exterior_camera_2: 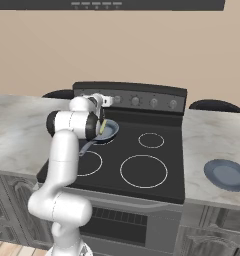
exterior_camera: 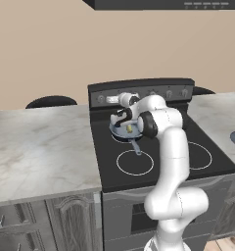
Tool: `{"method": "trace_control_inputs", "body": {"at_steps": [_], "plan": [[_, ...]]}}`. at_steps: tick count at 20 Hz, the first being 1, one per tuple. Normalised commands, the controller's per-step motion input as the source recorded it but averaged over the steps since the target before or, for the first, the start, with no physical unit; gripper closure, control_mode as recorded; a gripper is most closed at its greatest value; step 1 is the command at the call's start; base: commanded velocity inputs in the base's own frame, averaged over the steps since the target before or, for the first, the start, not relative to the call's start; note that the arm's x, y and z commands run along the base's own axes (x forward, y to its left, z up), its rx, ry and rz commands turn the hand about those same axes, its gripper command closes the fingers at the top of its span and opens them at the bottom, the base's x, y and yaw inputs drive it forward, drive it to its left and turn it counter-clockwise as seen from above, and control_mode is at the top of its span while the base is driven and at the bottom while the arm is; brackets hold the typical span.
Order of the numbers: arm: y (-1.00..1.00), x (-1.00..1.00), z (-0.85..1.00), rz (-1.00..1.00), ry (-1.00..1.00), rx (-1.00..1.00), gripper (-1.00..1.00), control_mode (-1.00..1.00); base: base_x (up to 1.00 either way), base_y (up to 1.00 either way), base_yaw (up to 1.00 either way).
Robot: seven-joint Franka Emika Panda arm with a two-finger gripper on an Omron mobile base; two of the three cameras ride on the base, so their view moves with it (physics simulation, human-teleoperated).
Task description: Pick up the butter stick and place it in the pan. Then turn on the burner for the pan.
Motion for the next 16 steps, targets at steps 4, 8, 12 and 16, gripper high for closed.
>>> {"method": "trace_control_inputs", "body": {"at_steps": [4,8,12,16], "plan": [[0.00,0.00,0.00,0.00,0.00,0.00,-1.00,-1.00,0.00,0.00,0.00],[0.00,0.00,0.00,0.00,0.00,0.00,-1.00,-1.00,0.00,0.00,0.00],[0.00,0.00,0.00,0.00,0.00,0.00,1.00,-1.00,0.00,0.00,0.00],[0.00,0.00,0.00,0.00,0.00,0.00,1.00,-1.00,0.00,0.00,0.00]]}}
